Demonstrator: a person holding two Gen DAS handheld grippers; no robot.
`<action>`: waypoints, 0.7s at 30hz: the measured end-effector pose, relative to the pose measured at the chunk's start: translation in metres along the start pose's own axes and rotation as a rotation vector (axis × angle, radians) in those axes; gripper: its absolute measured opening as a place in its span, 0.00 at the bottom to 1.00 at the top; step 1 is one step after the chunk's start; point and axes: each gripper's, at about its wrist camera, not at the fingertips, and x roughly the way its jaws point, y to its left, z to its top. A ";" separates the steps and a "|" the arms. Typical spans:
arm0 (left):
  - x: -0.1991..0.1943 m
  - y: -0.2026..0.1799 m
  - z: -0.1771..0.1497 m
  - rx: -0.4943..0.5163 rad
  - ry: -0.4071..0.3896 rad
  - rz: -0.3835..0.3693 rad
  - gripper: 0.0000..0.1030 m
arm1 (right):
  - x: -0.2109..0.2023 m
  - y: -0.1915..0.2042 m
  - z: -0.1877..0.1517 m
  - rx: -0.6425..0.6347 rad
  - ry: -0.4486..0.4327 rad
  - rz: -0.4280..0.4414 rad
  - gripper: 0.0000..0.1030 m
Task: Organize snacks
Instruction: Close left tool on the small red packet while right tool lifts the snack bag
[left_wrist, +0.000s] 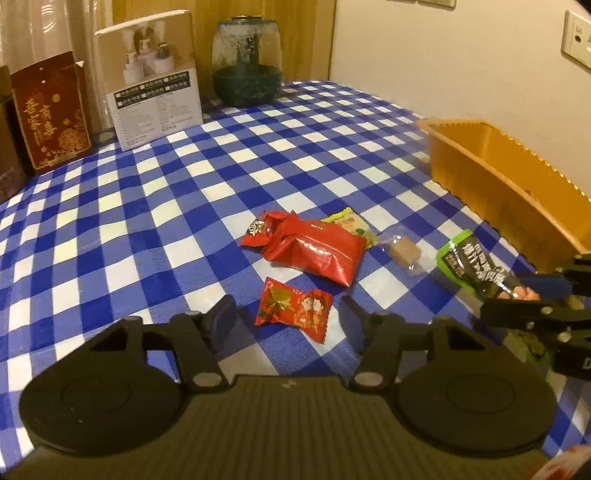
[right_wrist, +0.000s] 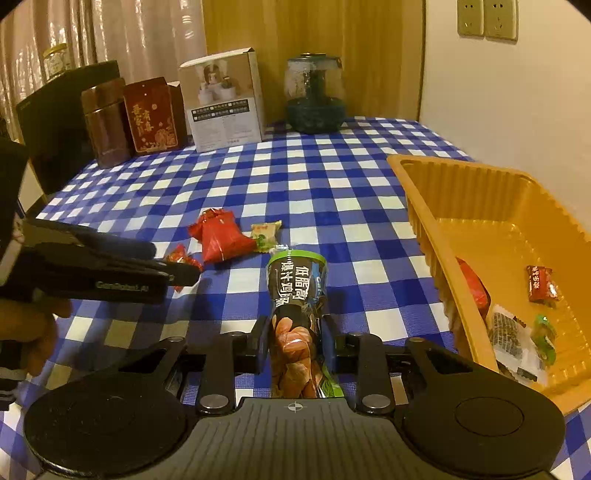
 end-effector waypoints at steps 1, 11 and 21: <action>0.002 0.000 0.000 0.006 0.002 -0.007 0.52 | 0.001 -0.001 0.000 0.006 0.002 0.001 0.29; 0.002 -0.007 0.004 0.011 0.029 -0.045 0.29 | -0.001 -0.004 0.002 0.038 0.000 0.009 0.29; -0.029 -0.025 0.000 -0.069 0.064 -0.007 0.28 | -0.014 -0.004 0.001 0.036 -0.015 0.008 0.29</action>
